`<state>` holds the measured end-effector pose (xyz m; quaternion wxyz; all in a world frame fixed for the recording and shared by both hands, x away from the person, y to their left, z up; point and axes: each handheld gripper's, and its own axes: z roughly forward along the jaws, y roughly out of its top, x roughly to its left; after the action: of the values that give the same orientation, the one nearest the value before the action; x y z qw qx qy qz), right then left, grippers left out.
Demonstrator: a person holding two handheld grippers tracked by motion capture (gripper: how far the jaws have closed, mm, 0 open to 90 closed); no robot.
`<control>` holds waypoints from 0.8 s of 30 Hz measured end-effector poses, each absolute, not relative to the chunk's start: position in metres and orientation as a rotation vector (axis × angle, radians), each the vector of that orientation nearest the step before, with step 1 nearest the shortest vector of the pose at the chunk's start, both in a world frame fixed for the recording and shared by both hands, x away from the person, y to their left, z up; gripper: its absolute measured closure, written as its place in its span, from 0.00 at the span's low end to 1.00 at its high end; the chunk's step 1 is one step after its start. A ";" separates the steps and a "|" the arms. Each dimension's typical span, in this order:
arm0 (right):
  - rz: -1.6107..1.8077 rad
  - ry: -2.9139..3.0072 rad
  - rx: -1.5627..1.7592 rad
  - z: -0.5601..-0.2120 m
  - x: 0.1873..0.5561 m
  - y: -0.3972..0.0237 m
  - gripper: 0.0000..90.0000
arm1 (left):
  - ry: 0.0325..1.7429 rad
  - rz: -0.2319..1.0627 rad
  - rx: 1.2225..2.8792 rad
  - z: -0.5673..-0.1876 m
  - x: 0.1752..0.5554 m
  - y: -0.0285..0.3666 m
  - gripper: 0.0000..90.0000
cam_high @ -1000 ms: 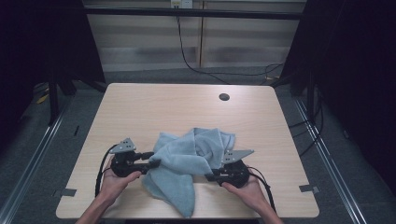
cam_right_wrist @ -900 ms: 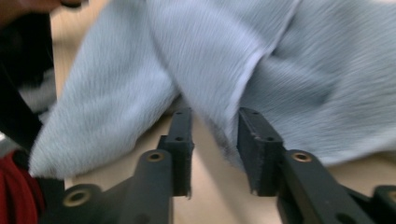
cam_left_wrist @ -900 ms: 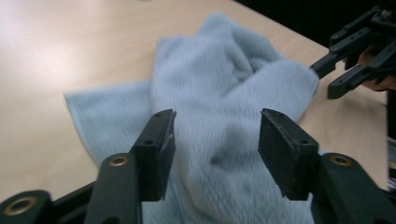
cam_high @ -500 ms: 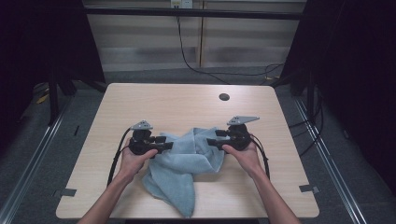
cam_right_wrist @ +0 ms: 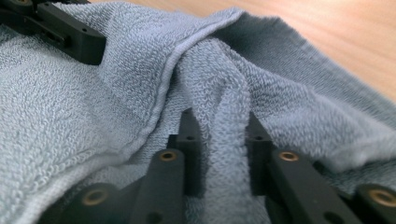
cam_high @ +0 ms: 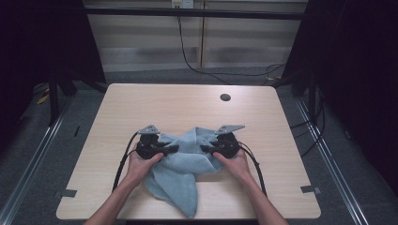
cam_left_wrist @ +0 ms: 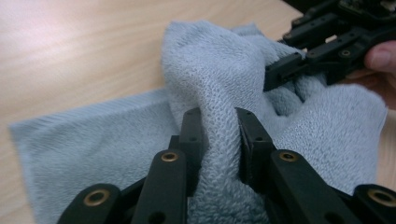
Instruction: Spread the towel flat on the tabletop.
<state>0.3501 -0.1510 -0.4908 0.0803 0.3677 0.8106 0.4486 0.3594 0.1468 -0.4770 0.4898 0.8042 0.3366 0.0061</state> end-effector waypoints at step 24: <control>1.559 1.918 1.041 -0.303 0.369 -0.194 0.89 | 0.739 0.340 1.614 -0.324 0.372 0.189 0.86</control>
<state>0.3690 -0.1936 -0.3027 0.2278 0.3779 0.6964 0.5660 0.3721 0.1889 -0.3236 0.6186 0.7017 0.3212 0.1477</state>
